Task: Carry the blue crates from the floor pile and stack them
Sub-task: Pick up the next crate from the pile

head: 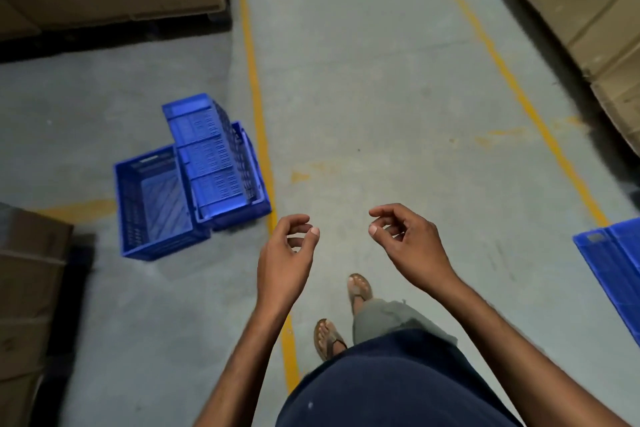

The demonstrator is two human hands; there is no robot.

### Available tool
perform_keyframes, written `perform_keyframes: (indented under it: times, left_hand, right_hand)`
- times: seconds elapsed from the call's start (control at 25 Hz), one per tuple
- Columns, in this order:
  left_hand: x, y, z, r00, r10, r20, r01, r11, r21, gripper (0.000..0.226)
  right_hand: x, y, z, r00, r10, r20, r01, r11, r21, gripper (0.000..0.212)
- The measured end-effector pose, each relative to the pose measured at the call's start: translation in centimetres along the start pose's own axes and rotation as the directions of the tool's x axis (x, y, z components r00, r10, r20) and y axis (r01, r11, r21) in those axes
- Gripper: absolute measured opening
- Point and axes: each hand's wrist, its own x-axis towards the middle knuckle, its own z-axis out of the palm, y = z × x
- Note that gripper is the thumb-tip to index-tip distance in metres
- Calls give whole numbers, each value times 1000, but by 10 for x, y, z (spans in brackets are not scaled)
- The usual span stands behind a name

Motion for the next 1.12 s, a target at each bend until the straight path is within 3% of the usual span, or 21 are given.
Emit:
perform_keyframes:
  times: [0.56, 0.92, 1.12]
  left_hand:
    - [197, -26, -154, 912, -210, -353, 179, 976, -120, 5]
    - [310, -112, -253, 881, -377, -286, 318, 919, -232, 6]
    - [380, -168, -308, 866, -445, -228, 393, 888, -239, 8]
  right_hand:
    - [228, -119, 176, 936, -75, 343, 89, 996, -26, 17]
    - [324, -158, 329, 937, -30, 347, 110, 971, -213, 17]
    - [379, -176, 424, 916, -55, 398, 203, 918, -341, 19]
